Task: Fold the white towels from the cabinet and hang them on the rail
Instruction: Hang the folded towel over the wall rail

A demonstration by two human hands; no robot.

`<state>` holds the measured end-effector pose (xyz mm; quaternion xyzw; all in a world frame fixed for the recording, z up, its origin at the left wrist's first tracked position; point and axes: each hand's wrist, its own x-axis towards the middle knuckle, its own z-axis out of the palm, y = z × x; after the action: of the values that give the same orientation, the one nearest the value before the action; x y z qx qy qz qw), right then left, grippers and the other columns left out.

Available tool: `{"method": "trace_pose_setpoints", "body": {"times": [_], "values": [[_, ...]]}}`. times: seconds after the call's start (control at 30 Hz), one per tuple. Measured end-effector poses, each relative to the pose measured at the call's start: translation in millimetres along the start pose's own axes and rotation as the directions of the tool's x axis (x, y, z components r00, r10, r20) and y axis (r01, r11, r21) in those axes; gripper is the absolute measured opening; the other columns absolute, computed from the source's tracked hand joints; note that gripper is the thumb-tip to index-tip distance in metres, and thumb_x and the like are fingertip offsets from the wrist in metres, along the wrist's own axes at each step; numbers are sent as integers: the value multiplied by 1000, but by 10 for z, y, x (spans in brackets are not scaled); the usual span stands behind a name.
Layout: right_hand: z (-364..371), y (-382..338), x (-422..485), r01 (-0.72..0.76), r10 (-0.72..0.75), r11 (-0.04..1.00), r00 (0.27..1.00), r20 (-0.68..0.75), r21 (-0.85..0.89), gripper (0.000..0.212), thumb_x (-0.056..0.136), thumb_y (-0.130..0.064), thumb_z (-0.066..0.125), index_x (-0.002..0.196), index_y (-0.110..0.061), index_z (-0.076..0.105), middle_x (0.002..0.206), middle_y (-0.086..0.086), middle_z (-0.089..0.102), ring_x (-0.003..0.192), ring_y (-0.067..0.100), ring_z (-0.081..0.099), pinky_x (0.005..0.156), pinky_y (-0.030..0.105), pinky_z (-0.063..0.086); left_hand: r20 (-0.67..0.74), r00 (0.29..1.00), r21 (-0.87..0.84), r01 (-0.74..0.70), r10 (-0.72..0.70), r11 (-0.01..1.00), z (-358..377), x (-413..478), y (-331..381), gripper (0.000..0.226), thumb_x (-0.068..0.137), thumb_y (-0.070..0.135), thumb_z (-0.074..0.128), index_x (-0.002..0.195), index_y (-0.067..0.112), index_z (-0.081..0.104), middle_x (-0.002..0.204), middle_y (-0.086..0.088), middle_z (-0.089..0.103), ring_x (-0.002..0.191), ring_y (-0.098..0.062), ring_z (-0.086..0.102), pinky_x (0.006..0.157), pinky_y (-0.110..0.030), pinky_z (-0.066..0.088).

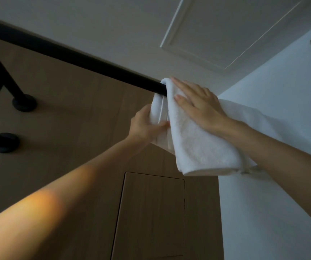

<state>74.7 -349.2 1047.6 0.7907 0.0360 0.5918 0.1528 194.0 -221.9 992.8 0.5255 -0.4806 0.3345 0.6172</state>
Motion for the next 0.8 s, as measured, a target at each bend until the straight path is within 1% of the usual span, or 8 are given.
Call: {"method": "trace_pose_setpoints", "body": {"times": [0.13, 0.37, 0.47, 0.53, 0.6, 0.7, 0.73, 0.8], "values": [[-5, -56, -166, 13, -12, 999, 999, 38, -41, 54, 87, -71, 12, 139, -67, -3, 162, -13, 5, 147, 26, 10, 118, 53, 6, 5, 1000, -22, -3, 3, 1000, -38, -177, 48, 46, 76, 31, 80, 114, 20, 55, 101, 4, 63, 93, -13, 63, 75, -32, 57], [126, -151, -190, -70, 69, 995, 997, -19, -74, 59, 85, -74, 6, 142, -62, -5, 162, -12, 1, 148, 32, 0, 117, 58, 0, 16, 999, -153, 39, -37, 987, 101, -495, 98, 34, 80, 26, 77, 109, 23, 59, 95, 6, 68, 88, -9, 66, 75, -34, 58], [159, -156, -190, -64, 59, 991, 997, -42, -115, 58, 90, -69, 7, 146, -56, -4, 161, -9, 4, 147, 35, 1, 115, 61, 0, 136, 990, -145, 46, -26, 988, 47, -534, 118, 27, 84, 18, 72, 109, 19, 60, 95, 1, 69, 89, -13, 67, 75, -35, 58], [166, -139, -193, -52, 46, 989, 998, -44, -142, 58, 91, -69, 6, 146, -54, -5, 161, -7, 5, 147, 36, 4, 115, 62, 1, 260, 965, -170, 67, -21, 983, -53, -532, 135, 17, 92, 15, 63, 109, 15, 61, 92, 0, 69, 80, -9, 67, 68, -27, 55], [165, -121, -193, -41, 34, 985, 998, -45, -167, 59, 91, -69, 5, 146, -54, -5, 161, -6, 7, 146, 36, 8, 116, 61, 2, 323, 942, -250, 181, -94, 951, -103, -554, 192, 21, 101, 24, 48, 113, 14, 60, 99, -1, 68, 82, -6, 68, 66, -22, 56], [155, -88, -213, -30, 20, 979, 998, -52, -202, 60, 90, -68, 5, 147, -53, -3, 160, -3, 10, 143, 33, 14, 117, 58, 4, 356, 921, -294, 273, -160, 916, -59, -595, 295, 45, 103, 47, 27, 118, 21, 60, 113, -3, 68, 100, -14, 67, 82, -31, 57], [141, -76, -224, -27, 16, 978, 998, -56, -205, 60, 90, -68, 5, 148, -52, -2, 159, 0, 12, 142, 32, 16, 117, 55, 5, 358, 924, -278, 240, -132, 930, -27, -600, 310, 46, 101, 51, 29, 115, 21, 62, 108, -3, 70, 96, -13, 68, 80, -30, 58], [100, -46, -239, -23, 10, 979, 998, -65, -202, 60, 91, -66, 6, 149, -51, 2, 155, 5, 19, 137, 30, 21, 116, 49, 8, 374, 924, -244, 186, -84, 952, 12, -623, 331, 42, 95, 50, 51, 114, 15, 62, 101, -3, 72, 89, -11, 71, 75, -28, 59]]}}
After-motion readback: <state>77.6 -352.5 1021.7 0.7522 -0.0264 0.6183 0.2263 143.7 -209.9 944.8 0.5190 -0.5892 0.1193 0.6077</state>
